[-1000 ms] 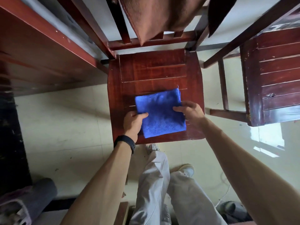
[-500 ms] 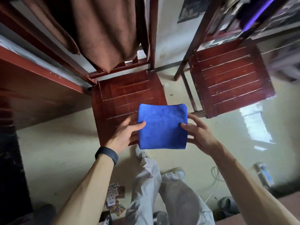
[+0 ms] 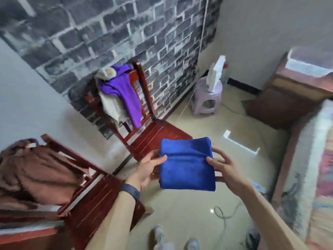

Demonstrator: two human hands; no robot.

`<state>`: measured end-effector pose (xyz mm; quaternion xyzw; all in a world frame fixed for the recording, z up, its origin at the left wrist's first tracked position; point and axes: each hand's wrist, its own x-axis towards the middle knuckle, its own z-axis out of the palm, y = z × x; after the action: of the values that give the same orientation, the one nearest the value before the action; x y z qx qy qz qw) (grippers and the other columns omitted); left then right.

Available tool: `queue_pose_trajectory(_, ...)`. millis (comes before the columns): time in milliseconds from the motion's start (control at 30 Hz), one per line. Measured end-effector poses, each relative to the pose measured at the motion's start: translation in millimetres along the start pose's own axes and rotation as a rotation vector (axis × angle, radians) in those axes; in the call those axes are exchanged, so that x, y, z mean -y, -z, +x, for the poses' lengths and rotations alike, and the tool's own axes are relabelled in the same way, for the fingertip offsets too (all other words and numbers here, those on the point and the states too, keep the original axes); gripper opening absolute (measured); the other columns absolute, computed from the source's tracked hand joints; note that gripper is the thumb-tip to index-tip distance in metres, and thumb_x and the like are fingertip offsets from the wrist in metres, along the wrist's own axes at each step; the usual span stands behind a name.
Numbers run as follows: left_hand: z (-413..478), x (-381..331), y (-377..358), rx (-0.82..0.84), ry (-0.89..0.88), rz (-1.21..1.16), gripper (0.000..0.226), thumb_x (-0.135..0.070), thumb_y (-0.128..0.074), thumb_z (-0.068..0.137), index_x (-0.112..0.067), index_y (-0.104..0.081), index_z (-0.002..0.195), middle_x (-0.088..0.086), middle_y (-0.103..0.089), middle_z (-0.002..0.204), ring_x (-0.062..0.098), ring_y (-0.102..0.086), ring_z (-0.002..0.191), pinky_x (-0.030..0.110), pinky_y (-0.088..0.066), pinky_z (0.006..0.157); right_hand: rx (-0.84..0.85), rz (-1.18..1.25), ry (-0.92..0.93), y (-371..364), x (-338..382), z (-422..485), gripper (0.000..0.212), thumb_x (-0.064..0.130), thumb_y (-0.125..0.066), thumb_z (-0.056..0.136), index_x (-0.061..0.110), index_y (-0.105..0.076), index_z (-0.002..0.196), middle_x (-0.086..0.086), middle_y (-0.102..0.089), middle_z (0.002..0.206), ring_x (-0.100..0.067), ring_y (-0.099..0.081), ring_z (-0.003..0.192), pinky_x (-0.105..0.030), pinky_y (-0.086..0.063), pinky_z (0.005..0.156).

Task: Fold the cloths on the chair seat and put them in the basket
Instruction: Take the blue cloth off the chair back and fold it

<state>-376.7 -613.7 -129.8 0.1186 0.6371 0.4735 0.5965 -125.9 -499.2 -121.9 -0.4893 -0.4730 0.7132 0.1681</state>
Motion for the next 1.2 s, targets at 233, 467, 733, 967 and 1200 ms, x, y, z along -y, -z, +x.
queue_pose_trajectory(233, 59.8, -96.8, -137.5, 0.309, -0.027, 0.112, 0.034, -0.023, -0.071, 0.089, -0.023, -0.064, 0.122, 0.008, -0.071, 0.109, 0.024, -0.068, 0.084, 0.033, -0.052, 0.066, -0.305, 0.137, 0.106, 105.7, 56.8, -7.8, 0.025, 0.033, -0.065, 0.097, 0.034, -0.064, 0.121, -0.005, -0.075, 0.108, -0.023, -0.074, 0.09, -0.038, -0.059, 0.065)
queue_pose_trajectory(467, 167.1, -163.8, -246.2, 0.401, -0.033, 0.283, 0.033, -0.033, -0.069, 0.088, -0.021, -0.065, 0.119, -0.001, -0.068, 0.101, 0.022, -0.061, 0.085, 0.034, -0.048, 0.071, -0.518, 0.211, 0.145, 194.5, 108.5, 60.6, 0.02, 0.035, -0.062, 0.098, 0.031, -0.065, 0.118, 0.0, -0.074, 0.109, -0.025, -0.072, 0.094, -0.04, -0.061, 0.067)
queue_pose_trajectory(733, 290.9, -249.8, -335.8, 0.56, 0.045, 0.34, 0.036, -0.026, -0.071, 0.089, -0.02, -0.062, 0.124, 0.002, -0.071, 0.108, 0.022, -0.066, 0.088, 0.035, -0.053, 0.071, -0.666, 0.331, 0.142, 268.2, 167.2, 145.1, 0.019, 0.031, -0.063, 0.098, 0.031, -0.068, 0.117, -0.003, -0.074, 0.112, -0.02, -0.069, 0.087, -0.034, -0.056, 0.058)
queue_pose_trajectory(967, 377.1, -296.3, -412.3, 0.632, 0.117, 0.424, 0.035, -0.027, -0.073, 0.088, -0.025, -0.064, 0.121, 0.003, -0.072, 0.115, 0.023, -0.066, 0.101, 0.045, -0.052, 0.088, -0.748, 0.406, 0.135, 326.2, 200.6, 196.7, 0.023, 0.032, -0.064, 0.098, 0.031, -0.065, 0.122, 0.0, -0.076, 0.108, -0.021, -0.073, 0.091, -0.036, -0.057, 0.065)
queue_pose_trajectory(1200, 470.6, -328.7, -497.8, 0.608, 0.134, 0.491, 0.03, -0.029, -0.072, 0.089, -0.027, -0.065, 0.118, 0.003, -0.073, 0.114, 0.027, -0.068, 0.103, 0.049, -0.053, 0.092, -0.755, 0.439, 0.109, 416.0, 231.4, 274.3, 0.026, 0.032, -0.064, 0.097, 0.03, -0.064, 0.123, 0.002, -0.077, 0.107, -0.021, -0.074, 0.094, -0.037, -0.059, 0.066)
